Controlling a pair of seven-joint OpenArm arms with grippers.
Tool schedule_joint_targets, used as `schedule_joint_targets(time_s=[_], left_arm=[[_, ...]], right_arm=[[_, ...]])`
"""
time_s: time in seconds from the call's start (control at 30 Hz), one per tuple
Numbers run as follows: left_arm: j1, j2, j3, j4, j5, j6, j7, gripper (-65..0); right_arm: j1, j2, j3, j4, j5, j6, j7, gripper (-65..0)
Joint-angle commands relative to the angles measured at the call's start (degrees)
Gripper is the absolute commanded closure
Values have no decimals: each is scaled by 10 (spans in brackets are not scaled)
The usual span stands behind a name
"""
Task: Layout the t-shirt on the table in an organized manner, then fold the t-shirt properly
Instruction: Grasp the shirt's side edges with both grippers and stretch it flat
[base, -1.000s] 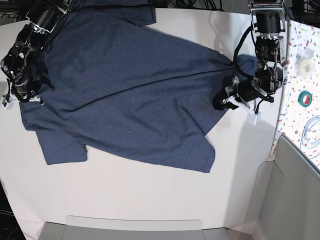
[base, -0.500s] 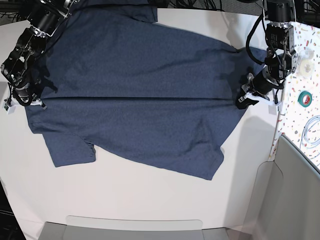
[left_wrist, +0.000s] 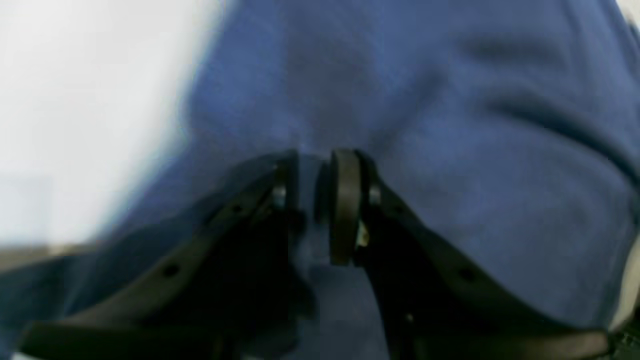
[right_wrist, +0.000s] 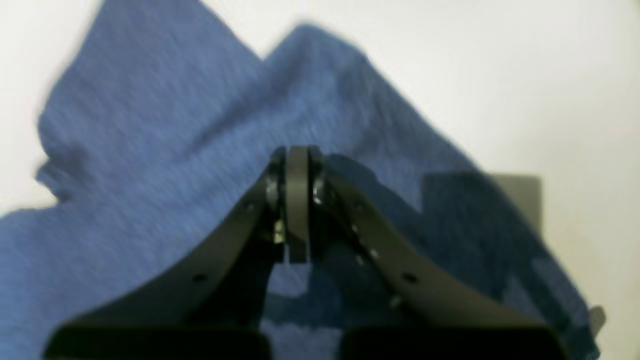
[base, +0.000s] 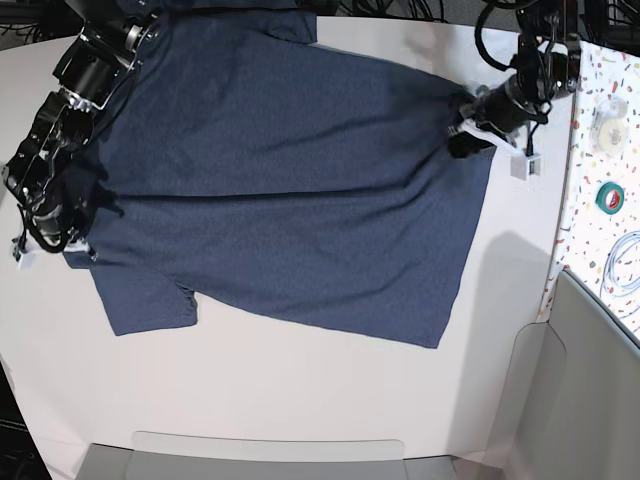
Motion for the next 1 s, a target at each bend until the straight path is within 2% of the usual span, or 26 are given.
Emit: schedule_joint_targets(time_s=[0.0,0.1,0.2,0.4,0.47,0.57,0.63,0.73,0.9,0.97], left_arm=[[-12,-9,-5,35,-5,-5,-21,-112],[-20,-9,-6,72,-6,-6,11,-120],[-69,-9,-5,83,-7,-6,47,-147],[-187,-7,11,59,-4,-6,106,-164],[-236,-7,45,26,-4,-6,112,-161],[-314,-7,99,-64,-4,-6,109,-120],[-373,-1,149,-153,-4,-6,106,-105],[-434,17,185,-262,-3,-6,106,-102],[-453,26,196,-371,-3,-2,102,-102],[-453,23,197,-406,-2,-2,76,-102]], right_arm=[[16,9,0,18,12,2,9,0],[11,10,0,64,22,2,9,0],[-20,8,0,127,33,1,8,0],[-96,-35,0,215,40,0,12,0],[-112,-48,1,217,40,0,13,0],[-117,-51,2,207,33,-1,14,0],[-114,-51,2,197,7,-1,14,0],[-109,-51,3,192,-39,-1,13,0],[-121,-64,3,177,-88,-1,13,0],[-112,-70,3,145,-111,-1,14,0]])
